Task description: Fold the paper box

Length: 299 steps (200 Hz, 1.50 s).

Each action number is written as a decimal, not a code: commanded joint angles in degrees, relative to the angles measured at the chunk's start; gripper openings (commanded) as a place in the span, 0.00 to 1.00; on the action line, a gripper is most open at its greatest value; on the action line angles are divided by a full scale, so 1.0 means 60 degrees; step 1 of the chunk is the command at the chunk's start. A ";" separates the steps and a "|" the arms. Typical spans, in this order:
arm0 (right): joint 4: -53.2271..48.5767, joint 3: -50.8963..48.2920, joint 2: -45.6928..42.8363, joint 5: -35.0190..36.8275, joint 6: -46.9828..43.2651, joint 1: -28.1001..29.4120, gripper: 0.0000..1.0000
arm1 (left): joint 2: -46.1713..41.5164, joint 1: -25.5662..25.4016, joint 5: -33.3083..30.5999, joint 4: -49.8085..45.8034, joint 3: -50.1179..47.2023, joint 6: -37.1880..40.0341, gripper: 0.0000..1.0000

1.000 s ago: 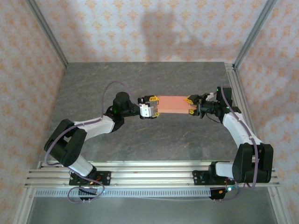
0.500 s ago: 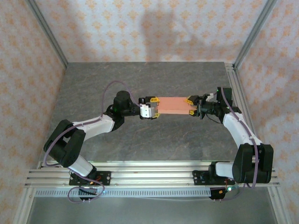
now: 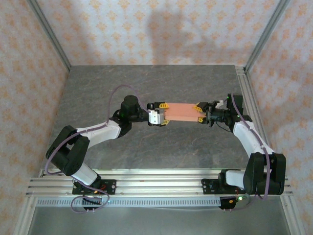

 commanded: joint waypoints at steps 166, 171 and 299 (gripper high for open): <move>-0.2634 0.1476 -0.1300 0.3578 -0.4368 0.0029 0.88 | 0.0307 0.0152 -0.0128 -0.0341 0.0273 -0.1671 0.46; -0.2804 0.1589 -0.1339 0.3848 -0.4662 0.0028 0.88 | 0.0370 0.0152 -0.0126 -0.0225 0.0236 -0.1828 0.46; -0.3242 0.1342 -0.2359 0.5921 -1.2570 0.1284 0.85 | 0.1917 0.0384 0.0289 0.1052 -0.0489 -0.4667 0.41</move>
